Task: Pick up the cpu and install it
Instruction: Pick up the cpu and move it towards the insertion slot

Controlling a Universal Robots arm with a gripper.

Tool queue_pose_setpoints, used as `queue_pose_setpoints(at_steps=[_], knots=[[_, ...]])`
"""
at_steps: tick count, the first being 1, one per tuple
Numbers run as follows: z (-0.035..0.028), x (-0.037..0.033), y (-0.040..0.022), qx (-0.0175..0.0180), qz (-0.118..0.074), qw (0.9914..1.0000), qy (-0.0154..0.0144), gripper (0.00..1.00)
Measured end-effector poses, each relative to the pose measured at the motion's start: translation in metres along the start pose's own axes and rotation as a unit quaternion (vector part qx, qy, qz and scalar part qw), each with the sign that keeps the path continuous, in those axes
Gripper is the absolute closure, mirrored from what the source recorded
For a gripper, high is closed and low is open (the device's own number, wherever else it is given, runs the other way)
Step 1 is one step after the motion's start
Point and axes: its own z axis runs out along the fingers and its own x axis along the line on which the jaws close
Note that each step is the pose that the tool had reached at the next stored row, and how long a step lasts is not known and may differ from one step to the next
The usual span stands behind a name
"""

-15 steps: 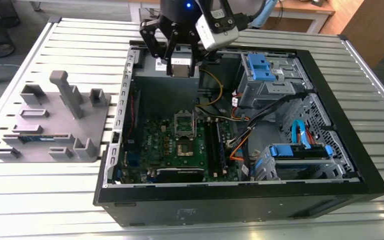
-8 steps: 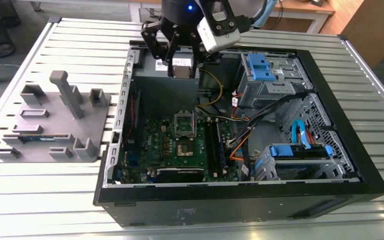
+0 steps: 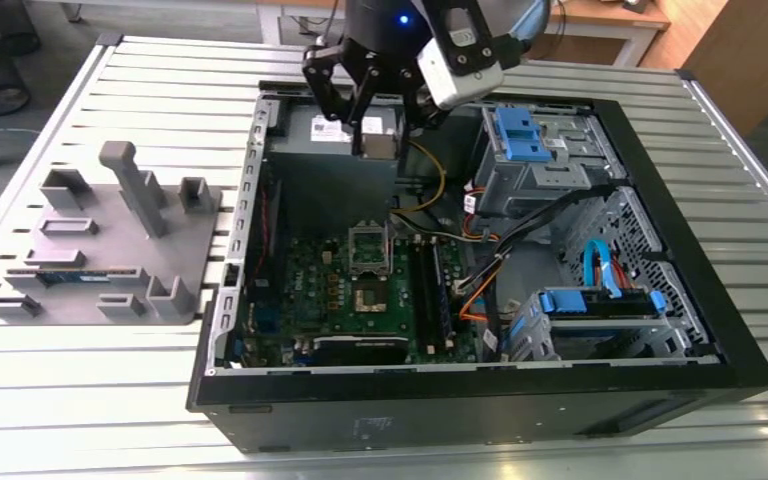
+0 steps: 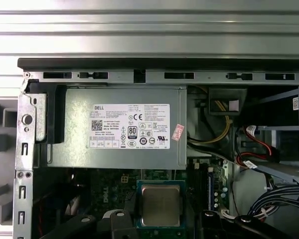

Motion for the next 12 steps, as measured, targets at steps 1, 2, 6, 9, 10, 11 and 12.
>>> queue_pose_setpoints(at_steps=[1,2,6,9,10,11,12], knots=[[0.0003,-0.0007,-0.0005,0.0001,0.0,1.0,0.0001,0.53],[0.0008,-0.0011,-0.0012,0.0002,0.0,1.0,0.0001,0.53],[0.0031,-0.0018,-0.0053,0.0001,0.0,1.0,0.0,0.53],[0.005,-0.0021,-0.0096,0.0001,0.0,1.0,0.0,0.53],[0.0057,-0.0022,-0.0111,0.0001,0.0,1.0,0.0,0.53],[0.0065,-0.0023,-0.0126,0.0001,0.0,1.0,0.0,0.53],[0.0074,-0.0023,-0.0142,0.0,0.0,1.0,0.0,0.53]])
